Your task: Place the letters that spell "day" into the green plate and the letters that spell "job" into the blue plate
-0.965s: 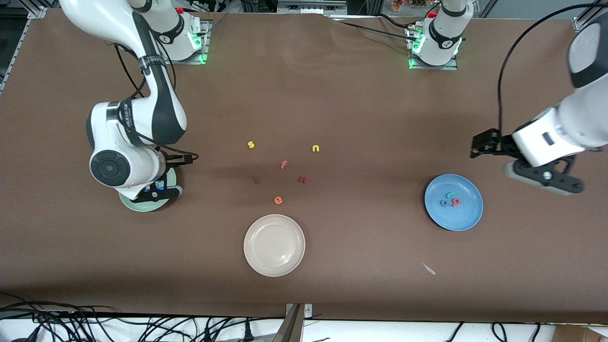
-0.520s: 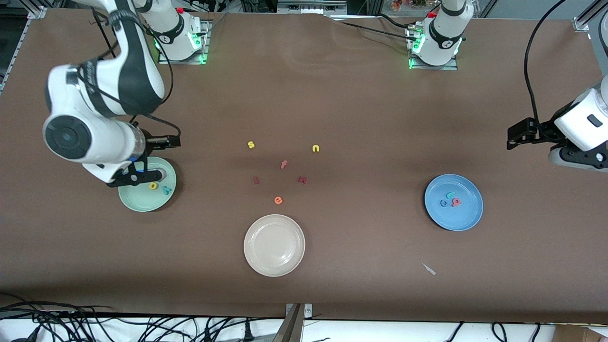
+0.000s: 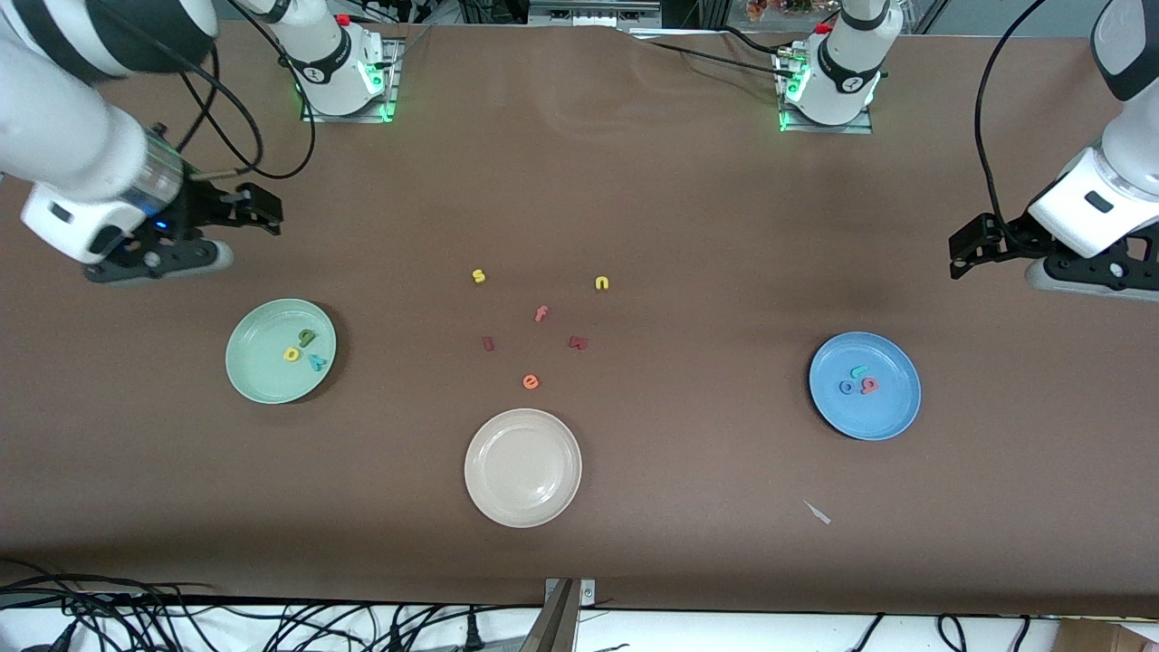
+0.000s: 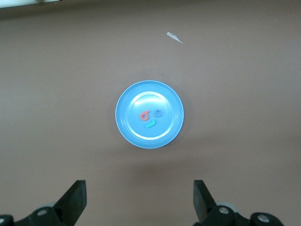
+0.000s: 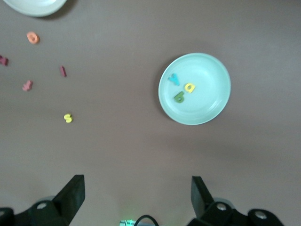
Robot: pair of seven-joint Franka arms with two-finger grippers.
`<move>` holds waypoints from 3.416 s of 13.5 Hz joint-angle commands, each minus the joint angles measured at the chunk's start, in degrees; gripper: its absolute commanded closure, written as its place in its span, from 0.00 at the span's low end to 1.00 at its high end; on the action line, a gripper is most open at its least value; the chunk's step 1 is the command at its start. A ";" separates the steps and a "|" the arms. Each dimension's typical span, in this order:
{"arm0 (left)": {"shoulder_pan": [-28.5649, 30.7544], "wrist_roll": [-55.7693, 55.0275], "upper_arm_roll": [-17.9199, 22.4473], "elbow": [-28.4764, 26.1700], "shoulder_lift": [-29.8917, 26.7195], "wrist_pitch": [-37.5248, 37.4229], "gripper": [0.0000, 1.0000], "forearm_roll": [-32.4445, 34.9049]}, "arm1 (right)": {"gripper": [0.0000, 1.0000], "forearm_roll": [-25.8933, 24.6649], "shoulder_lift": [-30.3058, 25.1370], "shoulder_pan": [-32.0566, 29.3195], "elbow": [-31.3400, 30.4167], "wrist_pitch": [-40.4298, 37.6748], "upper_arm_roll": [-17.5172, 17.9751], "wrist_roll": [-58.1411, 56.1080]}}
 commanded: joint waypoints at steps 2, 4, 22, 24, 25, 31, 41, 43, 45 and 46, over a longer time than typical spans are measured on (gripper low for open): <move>-0.69 -4.19 -0.05 -0.28 -1.84 -3.04 0.00 -1.93 | 0.00 0.49 -5.55 -4.50 -4.01 1.10 1.36 -0.24; -0.69 -4.28 -0.05 0.60 -1.84 -4.01 0.00 -3.85 | 0.00 1.29 -5.63 -5.74 -4.88 0.58 1.19 -0.33; -1.22 -3.31 -0.05 2.10 -0.79 -7.97 0.00 -3.34 | 0.00 -0.64 -3.70 -5.92 -4.98 1.72 -0.66 0.63; -1.22 -3.40 -0.05 2.10 -0.79 -8.06 0.00 -3.33 | 0.00 -0.56 -3.61 -5.92 -4.89 1.72 -0.66 0.55; -1.22 -3.40 -0.05 2.10 -0.79 -8.15 0.00 -3.25 | 0.00 -0.55 -3.61 -5.92 -4.98 1.54 -0.66 0.63; -1.13 -3.40 -0.14 2.10 -0.96 -8.32 0.00 -3.25 | 0.00 -0.55 -3.61 -5.92 -5.07 1.54 -0.66 0.63; -1.04 -3.23 -0.14 2.10 -0.96 -8.67 0.00 -3.25 | 0.00 -0.55 -3.61 -5.92 -5.07 1.63 -0.66 0.63; -0.96 -3.22 -0.05 2.18 -0.96 -8.67 0.00 -3.25 | 0.00 -0.55 -3.61 -5.92 -4.98 1.72 -0.66 0.55; -0.52 -3.31 -0.05 2.36 -0.96 -8.67 0.00 -3.42 | 0.00 -0.55 -3.61 -5.92 -5.07 1.72 -0.66 0.55; -0.25 -3.23 0.04 2.36 -0.96 -8.67 0.00 -3.51 | 0.00 -0.55 -3.61 -5.92 -5.07 1.72 -0.66 0.55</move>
